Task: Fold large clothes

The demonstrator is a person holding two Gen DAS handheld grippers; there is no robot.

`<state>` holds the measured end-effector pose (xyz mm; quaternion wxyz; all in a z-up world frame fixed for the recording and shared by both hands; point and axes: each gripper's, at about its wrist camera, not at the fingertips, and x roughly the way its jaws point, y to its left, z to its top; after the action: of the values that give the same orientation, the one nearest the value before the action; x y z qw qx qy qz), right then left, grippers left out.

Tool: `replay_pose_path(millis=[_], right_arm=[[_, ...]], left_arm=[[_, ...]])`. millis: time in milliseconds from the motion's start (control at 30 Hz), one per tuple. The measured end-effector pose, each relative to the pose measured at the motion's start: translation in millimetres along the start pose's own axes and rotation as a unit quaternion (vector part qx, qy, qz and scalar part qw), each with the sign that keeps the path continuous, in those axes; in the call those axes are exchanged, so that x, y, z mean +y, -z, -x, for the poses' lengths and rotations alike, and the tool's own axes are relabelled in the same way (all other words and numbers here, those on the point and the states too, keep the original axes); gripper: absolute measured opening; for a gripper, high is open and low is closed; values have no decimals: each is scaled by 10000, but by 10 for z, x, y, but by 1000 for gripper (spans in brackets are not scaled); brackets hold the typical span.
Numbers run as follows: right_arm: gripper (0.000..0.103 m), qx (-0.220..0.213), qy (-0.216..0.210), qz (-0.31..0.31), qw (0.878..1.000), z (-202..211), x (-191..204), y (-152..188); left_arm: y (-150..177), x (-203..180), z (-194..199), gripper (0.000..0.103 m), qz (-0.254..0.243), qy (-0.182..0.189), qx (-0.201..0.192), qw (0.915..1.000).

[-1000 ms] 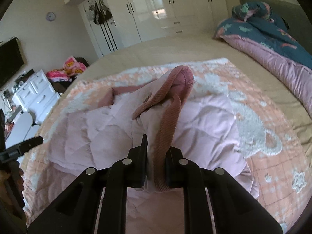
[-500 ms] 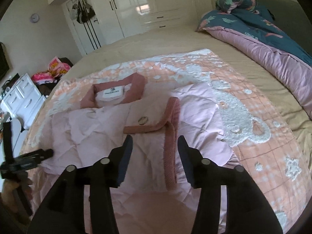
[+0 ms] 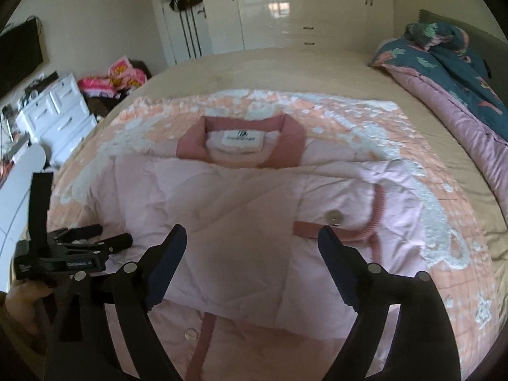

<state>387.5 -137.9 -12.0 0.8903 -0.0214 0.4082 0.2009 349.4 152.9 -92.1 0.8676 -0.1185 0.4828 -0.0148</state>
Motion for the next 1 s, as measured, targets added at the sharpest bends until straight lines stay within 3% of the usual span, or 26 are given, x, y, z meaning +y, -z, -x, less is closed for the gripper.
replay_pose_path(millis=[133, 233, 600, 1000], right_arm=[[85, 507, 168, 245, 9983, -339, 94, 89], [95, 960, 281, 386, 9942, -656, 99, 232], [99, 861, 503, 234, 9947, -835, 95, 339], [99, 786, 587, -23, 9952, -574, 119, 523]], left_arm=[[-14, 20, -20, 95, 5, 51, 0, 10000], [-12, 15, -34, 95, -25, 40, 1, 10000], [97, -13, 194, 95, 32, -6, -103, 9999], [264, -13, 473, 95, 187, 26, -158, 9997]])
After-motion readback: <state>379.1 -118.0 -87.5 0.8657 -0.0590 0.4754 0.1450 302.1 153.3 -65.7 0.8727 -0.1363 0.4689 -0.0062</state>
